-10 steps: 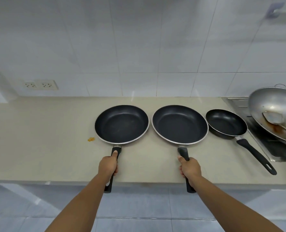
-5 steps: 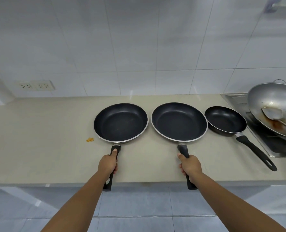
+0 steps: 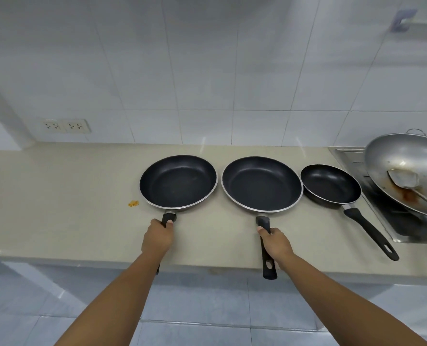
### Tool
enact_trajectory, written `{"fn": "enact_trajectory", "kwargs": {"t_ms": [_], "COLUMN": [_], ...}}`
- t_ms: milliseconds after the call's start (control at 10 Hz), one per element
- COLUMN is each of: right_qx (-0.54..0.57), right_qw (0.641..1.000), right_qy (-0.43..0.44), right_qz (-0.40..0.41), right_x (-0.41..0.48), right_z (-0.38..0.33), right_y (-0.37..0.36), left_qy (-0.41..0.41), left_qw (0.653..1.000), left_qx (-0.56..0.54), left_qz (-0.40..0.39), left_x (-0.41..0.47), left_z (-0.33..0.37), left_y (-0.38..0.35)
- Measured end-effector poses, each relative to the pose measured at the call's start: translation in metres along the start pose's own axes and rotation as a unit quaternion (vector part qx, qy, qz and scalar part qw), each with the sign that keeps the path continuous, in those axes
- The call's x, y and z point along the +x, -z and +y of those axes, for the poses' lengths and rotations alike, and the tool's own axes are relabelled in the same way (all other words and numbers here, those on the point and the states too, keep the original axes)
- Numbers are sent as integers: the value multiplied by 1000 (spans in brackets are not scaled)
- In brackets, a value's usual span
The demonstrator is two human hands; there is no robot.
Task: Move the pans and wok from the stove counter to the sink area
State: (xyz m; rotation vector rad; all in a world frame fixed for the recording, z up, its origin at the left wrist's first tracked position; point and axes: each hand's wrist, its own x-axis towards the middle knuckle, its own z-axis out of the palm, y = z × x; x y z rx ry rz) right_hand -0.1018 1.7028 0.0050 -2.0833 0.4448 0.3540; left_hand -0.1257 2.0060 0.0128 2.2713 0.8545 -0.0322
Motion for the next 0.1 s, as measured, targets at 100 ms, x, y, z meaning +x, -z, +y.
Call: {"fn": "enact_trajectory", "kwargs": {"t_ms": [100], "right_qx": [-47], "right_qw": [998], "right_qy": [39], "right_qz": [19], "right_x": [0], "right_z": [1], "right_y": [29], "left_qy": [-70], "left_qw": [993], "left_qx": [87], "left_qz": [46], "left_x": [-14], "left_z": [29], "left_y": [-3]}}
